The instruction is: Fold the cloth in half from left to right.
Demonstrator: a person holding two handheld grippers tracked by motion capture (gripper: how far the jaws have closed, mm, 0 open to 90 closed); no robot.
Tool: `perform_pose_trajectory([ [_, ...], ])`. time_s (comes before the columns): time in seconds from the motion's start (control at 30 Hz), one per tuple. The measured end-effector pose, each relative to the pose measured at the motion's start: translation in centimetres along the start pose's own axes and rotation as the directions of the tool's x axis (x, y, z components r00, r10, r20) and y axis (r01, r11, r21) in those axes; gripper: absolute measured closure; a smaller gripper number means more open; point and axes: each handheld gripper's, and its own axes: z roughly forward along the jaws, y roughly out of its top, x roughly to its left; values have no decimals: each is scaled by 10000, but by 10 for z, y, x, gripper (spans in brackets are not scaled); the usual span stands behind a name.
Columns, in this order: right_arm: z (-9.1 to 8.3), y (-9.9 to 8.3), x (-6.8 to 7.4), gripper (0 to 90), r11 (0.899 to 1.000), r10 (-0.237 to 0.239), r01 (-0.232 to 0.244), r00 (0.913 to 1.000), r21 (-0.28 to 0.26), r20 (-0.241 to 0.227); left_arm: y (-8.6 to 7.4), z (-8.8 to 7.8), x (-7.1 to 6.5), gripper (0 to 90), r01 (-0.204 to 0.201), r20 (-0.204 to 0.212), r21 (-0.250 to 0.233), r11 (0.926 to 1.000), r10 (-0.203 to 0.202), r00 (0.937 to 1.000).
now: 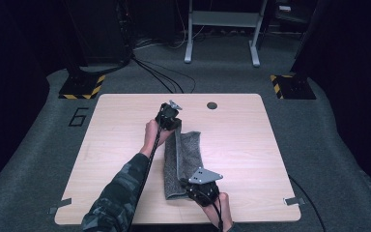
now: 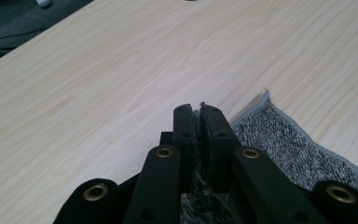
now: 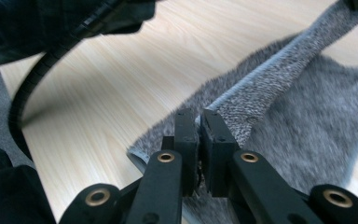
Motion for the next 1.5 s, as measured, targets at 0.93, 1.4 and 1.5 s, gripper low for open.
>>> perform_pose_trajectory([
  [0.93, -15, -38, -24, 787, 9929, 696, -791, 9920, 890, 1054, 10, 32, -25, 489, 266, 633, 50, 9996, -269, 9976],
  [1.4, -28, -53, -47, 486, 9751, 1602, -1829, 9720, 1253, 1719, -10, 11, -2, 272, 702, 232, -10, 9975, -701, 9973],
  [1.5, -26, -46, -54, 374, 9768, 1764, -1922, 9723, 950, 1534, -23, 12, 5, 258, 737, -84, 427, 9964, -734, 9973],
])
